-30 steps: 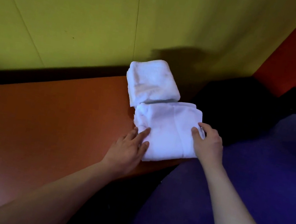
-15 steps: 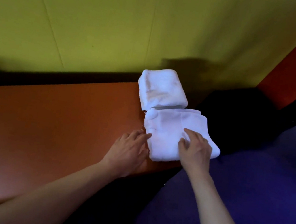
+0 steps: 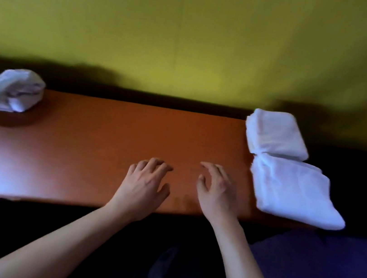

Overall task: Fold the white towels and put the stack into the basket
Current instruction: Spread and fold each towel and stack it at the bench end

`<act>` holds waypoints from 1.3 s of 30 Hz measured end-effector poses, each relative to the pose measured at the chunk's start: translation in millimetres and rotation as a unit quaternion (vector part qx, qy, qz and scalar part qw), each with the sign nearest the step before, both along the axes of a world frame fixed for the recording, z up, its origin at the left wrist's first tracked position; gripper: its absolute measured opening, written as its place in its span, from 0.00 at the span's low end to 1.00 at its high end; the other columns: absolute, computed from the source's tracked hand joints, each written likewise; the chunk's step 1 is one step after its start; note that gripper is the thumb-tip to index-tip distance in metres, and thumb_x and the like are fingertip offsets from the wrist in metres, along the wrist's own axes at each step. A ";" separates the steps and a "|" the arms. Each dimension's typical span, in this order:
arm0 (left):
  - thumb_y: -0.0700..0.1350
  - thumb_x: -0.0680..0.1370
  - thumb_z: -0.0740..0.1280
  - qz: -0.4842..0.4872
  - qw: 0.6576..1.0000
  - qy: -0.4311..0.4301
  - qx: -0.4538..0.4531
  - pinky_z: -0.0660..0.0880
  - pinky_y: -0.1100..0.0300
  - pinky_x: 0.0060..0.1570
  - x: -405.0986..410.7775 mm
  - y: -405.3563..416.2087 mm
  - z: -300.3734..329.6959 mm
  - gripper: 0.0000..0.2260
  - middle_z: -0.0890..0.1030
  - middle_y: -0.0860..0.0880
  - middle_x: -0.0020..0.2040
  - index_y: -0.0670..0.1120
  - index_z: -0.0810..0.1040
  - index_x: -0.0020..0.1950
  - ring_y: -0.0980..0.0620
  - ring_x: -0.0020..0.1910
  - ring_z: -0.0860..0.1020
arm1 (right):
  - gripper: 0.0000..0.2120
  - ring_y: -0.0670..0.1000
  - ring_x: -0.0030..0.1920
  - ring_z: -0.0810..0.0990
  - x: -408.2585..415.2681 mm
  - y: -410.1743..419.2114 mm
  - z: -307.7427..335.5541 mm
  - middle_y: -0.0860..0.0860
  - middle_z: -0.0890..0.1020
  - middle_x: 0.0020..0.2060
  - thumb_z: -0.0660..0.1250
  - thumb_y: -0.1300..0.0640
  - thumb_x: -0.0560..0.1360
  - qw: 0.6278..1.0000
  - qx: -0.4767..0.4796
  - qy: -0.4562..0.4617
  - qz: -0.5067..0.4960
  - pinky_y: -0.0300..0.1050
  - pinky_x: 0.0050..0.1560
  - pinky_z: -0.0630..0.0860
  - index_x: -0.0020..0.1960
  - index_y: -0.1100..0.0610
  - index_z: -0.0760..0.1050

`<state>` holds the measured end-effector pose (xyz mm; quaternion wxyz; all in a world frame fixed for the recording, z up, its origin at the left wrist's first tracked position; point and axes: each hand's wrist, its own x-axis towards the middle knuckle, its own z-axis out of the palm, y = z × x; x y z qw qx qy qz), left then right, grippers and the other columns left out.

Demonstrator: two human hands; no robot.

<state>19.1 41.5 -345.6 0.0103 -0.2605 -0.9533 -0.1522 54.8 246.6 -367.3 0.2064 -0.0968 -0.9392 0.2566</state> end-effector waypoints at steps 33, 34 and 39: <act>0.50 0.73 0.67 0.319 0.943 0.091 -0.001 0.70 0.45 0.59 -232.8 -412.8 -49.8 0.29 0.73 0.46 0.68 0.51 0.68 0.74 0.38 0.64 0.73 | 0.22 0.54 0.62 0.75 -288.2 -409.6 -34.8 0.50 0.77 0.60 0.60 0.49 0.73 0.947 0.041 -0.087 0.305 0.54 0.62 0.69 0.66 0.49 0.75; 0.49 0.73 0.69 0.326 0.941 0.088 -0.006 0.67 0.45 0.62 -245.0 -415.1 -50.0 0.32 0.70 0.46 0.73 0.52 0.65 0.77 0.38 0.69 0.69 | 0.22 0.54 0.62 0.75 -294.3 -411.6 -35.4 0.49 0.77 0.60 0.60 0.49 0.73 0.947 0.041 -0.083 0.307 0.54 0.61 0.70 0.66 0.48 0.75; 0.54 0.78 0.66 0.340 0.939 0.041 -0.031 0.57 0.43 0.71 -288.1 -420.1 -57.5 0.35 0.59 0.51 0.81 0.59 0.53 0.81 0.41 0.79 0.56 | 0.18 0.53 0.63 0.74 -310.7 -410.0 -38.2 0.49 0.76 0.61 0.64 0.52 0.77 0.944 0.052 -0.079 0.317 0.53 0.62 0.68 0.67 0.47 0.73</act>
